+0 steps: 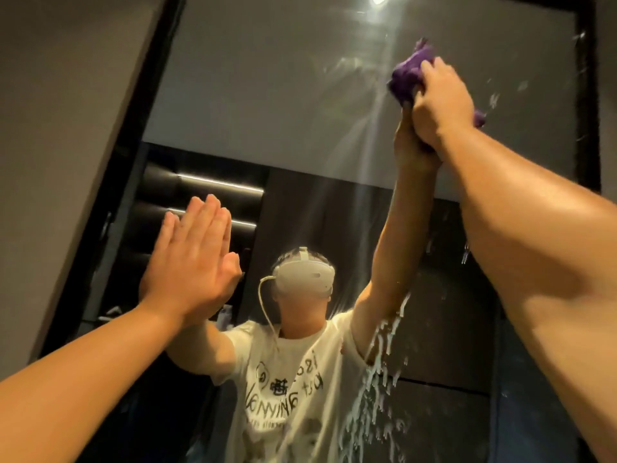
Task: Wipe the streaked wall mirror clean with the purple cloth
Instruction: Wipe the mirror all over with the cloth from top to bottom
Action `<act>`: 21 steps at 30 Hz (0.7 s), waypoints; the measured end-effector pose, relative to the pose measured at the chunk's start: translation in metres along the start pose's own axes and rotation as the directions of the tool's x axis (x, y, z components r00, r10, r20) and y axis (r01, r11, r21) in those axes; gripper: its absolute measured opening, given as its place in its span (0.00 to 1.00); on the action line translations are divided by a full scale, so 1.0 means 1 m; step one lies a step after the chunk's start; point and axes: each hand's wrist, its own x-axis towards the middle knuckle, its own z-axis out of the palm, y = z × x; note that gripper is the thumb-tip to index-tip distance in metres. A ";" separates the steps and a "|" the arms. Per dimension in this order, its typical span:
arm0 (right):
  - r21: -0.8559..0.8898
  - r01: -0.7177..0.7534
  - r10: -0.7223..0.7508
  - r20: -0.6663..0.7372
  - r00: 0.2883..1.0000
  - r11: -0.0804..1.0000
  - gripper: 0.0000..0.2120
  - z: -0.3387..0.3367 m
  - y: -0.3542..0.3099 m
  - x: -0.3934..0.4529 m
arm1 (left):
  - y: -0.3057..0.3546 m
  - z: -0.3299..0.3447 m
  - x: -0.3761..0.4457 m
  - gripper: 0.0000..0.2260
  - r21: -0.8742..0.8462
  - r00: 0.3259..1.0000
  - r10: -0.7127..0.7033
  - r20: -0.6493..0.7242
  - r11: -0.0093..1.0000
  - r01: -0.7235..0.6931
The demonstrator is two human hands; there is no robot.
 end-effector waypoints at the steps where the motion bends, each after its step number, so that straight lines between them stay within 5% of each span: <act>1: 0.031 0.051 -0.052 0.025 0.998 0.998 0.17 0.011 -0.021 -0.005 | 0.000 0.000 0.000 0.31 0.004 1.000 0.004 0.003 1.000 -0.004; 5: 0.090 0.551 -0.558 0.100 0.824 0.829 0.18 0.042 -0.067 -0.117 | -0.002 0.000 0.000 0.31 -0.017 1.000 0.007 0.030 1.000 -0.006; 7: -0.019 0.662 -0.636 0.254 0.728 0.750 0.26 0.036 -0.064 -0.215 | -0.002 -0.003 0.000 0.30 -0.017 0.999 0.008 0.047 1.000 -0.007; 10: 0.177 0.841 -0.818 0.399 0.413 0.511 0.21 0.019 -0.031 -0.356 | 0.001 -0.006 0.000 0.31 -0.004 0.998 -0.010 0.062 1.000 0.011; 12: 0.247 0.861 -0.848 0.424 0.317 0.445 0.19 0.013 -0.014 -0.386 | 0.004 -0.011 0.001 0.31 0.014 0.997 -0.023 0.077 1.000 0.022; 15: 0.406 0.715 -0.821 0.328 0.468 0.570 0.15 0.007 -0.006 -0.347 | 0.017 -0.015 0.003 0.31 0.015 0.997 -0.024 0.073 1.000 0.023; 19: 0.212 0.496 -0.527 0.130 0.840 0.842 0.19 -0.028 0.014 -0.216 | 0.065 -0.022 0.019 0.30 -0.140 0.999 -0.008 0.044 0.990 0.014; 21: 0.128 0.357 -0.359 -0.006 0.933 0.925 0.22 -0.047 0.038 -0.141 | 0.094 -0.022 0.029 0.30 -0.175 0.999 0.032 0.030 0.984 -0.027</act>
